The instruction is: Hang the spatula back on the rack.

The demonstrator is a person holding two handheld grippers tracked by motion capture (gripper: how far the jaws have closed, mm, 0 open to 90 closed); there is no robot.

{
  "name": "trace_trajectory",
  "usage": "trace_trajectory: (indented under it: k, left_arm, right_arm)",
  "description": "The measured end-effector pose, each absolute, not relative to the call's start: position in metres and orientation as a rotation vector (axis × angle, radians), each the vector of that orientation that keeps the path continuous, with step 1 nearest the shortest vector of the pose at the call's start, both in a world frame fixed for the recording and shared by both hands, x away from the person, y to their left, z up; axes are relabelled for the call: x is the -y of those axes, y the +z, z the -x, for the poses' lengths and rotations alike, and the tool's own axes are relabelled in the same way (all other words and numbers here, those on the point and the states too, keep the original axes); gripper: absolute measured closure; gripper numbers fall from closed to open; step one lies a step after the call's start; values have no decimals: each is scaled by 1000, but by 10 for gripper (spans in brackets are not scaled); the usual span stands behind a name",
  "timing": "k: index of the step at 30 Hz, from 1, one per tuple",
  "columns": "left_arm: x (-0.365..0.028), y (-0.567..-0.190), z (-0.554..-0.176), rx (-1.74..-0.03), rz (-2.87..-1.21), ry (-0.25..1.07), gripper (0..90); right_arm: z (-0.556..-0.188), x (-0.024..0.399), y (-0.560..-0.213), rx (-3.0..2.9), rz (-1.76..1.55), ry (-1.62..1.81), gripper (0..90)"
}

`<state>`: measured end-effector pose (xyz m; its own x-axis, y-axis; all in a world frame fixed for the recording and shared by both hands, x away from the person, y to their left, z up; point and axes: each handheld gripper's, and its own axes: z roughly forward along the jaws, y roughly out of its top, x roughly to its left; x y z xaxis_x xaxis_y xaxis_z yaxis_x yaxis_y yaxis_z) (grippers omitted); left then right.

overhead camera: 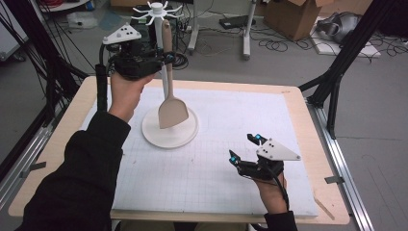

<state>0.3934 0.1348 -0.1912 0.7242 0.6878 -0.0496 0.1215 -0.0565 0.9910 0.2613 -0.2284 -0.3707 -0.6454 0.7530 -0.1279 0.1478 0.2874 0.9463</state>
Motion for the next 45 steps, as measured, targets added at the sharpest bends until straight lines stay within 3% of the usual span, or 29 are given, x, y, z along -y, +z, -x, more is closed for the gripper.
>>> trace_trajectory:
  k: [3, 10, 20, 27, 33, 45]
  left_arm:
    - [-137, -195, -387, -641, -1579, 517, 735]
    - [-152, -217, -369, -616, -1562, 533, 447]
    - [-193, -285, -346, -488, -1585, 471, 208]
    - [-215, -340, -329, -533, -1612, 428, 155]
    - [-226, -381, -315, -578, -1622, 419, 160]
    - [-242, -421, -299, -641, -1659, 425, 162]
  right_arm:
    - [-261, 229, -372, -1986, -803, 1372, 214]
    - [-261, 234, -378, -1988, -837, 1358, 214]
    - [-264, 242, -391, -1993, -891, 1342, 214]
    - [-266, 248, -399, -1990, -913, 1340, 214]
    - [-265, 252, -408, -2001, -946, 1326, 214]
    - [-258, 260, -409, -1973, -948, 1315, 213]
